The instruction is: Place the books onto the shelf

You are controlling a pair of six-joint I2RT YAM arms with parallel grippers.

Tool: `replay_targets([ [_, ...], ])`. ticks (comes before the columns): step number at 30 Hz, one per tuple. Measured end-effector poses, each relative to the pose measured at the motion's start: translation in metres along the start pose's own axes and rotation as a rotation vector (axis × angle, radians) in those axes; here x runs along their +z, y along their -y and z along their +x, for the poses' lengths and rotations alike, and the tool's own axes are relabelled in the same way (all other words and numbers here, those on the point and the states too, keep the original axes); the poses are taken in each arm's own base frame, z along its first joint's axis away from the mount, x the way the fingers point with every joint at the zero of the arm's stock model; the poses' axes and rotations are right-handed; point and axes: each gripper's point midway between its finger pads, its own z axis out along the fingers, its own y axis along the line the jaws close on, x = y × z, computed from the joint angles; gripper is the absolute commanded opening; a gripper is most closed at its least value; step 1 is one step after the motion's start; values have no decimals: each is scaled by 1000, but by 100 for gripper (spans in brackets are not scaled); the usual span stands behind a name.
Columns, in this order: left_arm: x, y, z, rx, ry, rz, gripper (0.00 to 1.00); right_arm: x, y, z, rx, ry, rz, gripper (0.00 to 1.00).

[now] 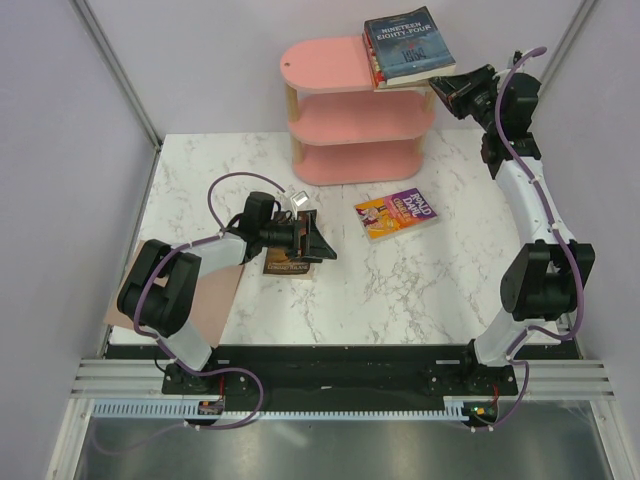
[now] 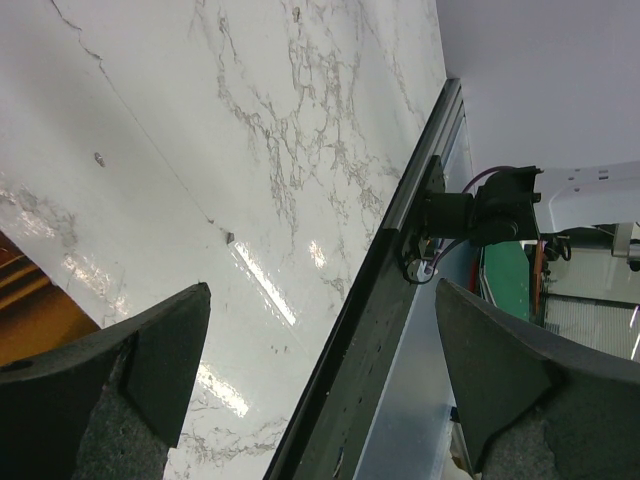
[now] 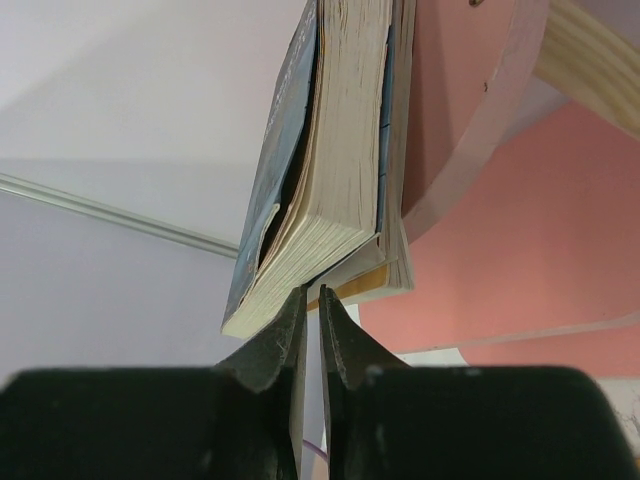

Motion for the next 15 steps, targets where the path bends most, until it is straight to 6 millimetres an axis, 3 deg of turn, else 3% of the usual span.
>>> replay_targets([
  [10, 0, 0, 0, 0, 0, 0, 100, 1, -2, 1, 1, -8, -7, 15],
  [15, 0, 0, 0, 0, -1, 0, 100, -6, 7, 0, -3, 14, 34, 15],
])
